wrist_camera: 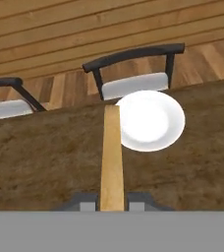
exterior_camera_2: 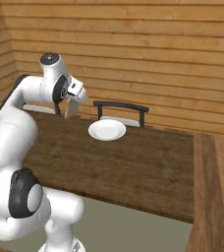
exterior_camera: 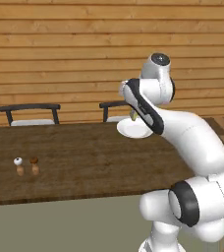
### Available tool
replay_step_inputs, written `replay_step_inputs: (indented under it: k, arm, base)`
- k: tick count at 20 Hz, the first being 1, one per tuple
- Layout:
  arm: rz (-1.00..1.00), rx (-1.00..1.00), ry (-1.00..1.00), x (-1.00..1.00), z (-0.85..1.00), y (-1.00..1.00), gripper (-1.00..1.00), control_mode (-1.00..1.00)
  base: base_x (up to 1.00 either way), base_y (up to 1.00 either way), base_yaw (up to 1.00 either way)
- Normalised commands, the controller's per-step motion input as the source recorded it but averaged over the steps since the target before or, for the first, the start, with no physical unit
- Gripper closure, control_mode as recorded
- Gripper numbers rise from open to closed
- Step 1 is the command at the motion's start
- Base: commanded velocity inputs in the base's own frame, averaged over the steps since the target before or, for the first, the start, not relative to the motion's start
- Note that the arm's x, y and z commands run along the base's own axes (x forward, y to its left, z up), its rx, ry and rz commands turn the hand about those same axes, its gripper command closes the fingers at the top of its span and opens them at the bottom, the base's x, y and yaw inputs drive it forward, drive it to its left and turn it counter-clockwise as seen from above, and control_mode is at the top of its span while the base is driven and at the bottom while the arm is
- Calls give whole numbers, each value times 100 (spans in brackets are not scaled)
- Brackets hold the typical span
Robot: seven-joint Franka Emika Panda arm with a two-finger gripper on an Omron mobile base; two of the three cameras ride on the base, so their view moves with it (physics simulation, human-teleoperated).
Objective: Start the toaster. Once the lever pops up, take the bread to the plate on the dining counter.
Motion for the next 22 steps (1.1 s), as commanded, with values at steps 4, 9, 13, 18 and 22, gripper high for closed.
replay_step_inputs:
  k: [4, 9, 13, 18, 22]
  arm:
    - [34, 14, 0, 87, -45, -99, 100, -100]
    - [35, 11, 0, 95, -50, -77, 100, -100]
    - [31, 3, 0, 63, -37, -16, 100, -100]
    - [22, 0, 2, 10, -22, 0, 100, -100]
    - [10, 0, 3, 46, -12, 0, 100, -100]
  base:
    - [0, 0, 0]
    - [0, 0, 0]
    - [0, 0, 0]
    - [0, 0, 0]
    - [0, 0, 0]
